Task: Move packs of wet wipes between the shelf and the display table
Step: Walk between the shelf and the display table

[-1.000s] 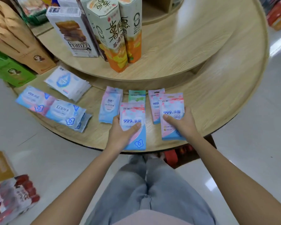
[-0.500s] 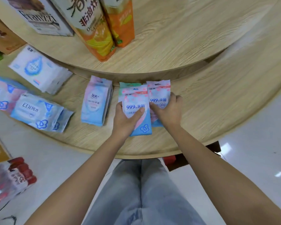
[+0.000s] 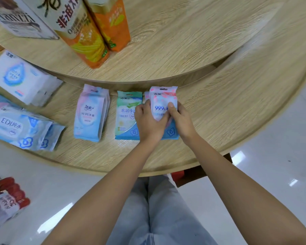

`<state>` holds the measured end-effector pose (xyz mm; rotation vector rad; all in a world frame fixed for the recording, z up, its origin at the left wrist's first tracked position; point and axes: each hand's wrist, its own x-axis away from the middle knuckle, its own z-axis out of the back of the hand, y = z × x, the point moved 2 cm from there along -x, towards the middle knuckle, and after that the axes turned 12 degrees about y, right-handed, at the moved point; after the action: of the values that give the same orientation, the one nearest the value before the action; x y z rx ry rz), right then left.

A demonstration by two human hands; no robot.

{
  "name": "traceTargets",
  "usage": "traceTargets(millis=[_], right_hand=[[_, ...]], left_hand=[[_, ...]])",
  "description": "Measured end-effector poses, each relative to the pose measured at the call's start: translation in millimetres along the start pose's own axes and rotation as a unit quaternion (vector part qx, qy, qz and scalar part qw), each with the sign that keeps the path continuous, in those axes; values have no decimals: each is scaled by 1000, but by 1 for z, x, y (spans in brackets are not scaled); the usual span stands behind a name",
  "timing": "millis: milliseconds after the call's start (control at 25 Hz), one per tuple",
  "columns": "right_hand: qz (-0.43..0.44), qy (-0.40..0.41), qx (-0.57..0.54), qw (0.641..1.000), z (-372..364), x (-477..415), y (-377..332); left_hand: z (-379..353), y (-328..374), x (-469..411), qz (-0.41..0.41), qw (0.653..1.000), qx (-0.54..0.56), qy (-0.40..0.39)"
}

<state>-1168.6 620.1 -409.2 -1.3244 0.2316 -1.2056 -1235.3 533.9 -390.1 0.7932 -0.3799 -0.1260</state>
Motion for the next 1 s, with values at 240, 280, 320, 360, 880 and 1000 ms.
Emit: traceTargets(millis=[240,280,320,360,880,1000], right_hand=[[0,-13,-50,999,-4,6,0],[-1,-15,-52,999,-4,6,0],[-6,-16,-53,998,-4,4,0],[-11,-19,-54,998,-4,3,1],[-28,128,36,991,31,13,-16],[-30,171,26,984,61,46,-14]], left_hand=[[-6,-7,-1,37,997,62,-19],[-6,-5,0,60,995,74,-21],[-6,-4,0,82,993,78,-24],[-5,-3,0,98,991,83,-29],[37,19,-2,-10,997,73,-21],[70,21,10,-27,996,58,-55]])
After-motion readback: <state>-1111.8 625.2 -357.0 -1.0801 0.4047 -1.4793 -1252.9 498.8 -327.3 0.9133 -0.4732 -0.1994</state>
